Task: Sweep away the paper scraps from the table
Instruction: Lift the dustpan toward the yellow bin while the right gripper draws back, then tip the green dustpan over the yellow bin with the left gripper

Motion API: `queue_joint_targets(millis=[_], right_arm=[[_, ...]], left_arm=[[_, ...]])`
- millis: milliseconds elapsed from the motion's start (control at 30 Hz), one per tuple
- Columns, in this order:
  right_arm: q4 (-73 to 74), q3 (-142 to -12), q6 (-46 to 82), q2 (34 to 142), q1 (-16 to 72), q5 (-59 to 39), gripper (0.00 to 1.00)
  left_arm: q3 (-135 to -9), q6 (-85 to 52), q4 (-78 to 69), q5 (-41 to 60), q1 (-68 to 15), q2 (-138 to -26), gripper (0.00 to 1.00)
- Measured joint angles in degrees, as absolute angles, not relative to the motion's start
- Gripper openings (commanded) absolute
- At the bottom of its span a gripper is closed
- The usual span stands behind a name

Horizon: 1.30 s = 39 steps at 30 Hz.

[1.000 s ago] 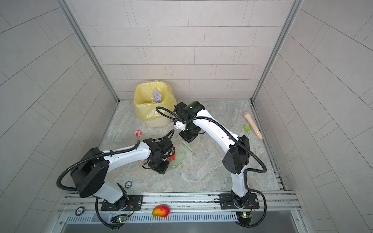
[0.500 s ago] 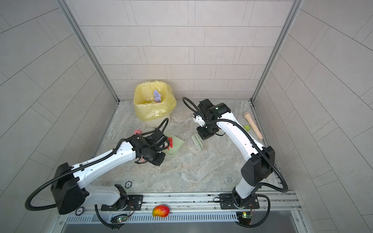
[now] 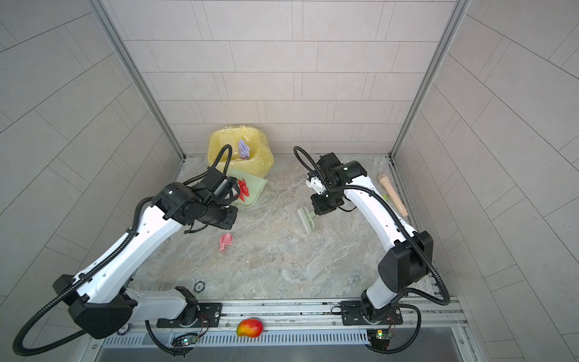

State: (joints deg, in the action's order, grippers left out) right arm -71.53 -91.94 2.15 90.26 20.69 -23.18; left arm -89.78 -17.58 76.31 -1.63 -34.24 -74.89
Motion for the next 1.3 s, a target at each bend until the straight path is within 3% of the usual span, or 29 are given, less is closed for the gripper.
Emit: queue_joint_targets(millis=[867, 1300], right_arm=[[-69.4, -82.9, 0.1, 82.3, 12.7, -31.9, 0.00], [-68.5, -80.3, -0.3, 82.1, 12.3, -34.8, 0.00]], left_arm=[[-112.4, -6.4, 82.5, -6.4, -10.0, -89.9, 0.00], [-128.8, -0.4, 84.2, -17.4, -8.4, -107.8, 0.00]])
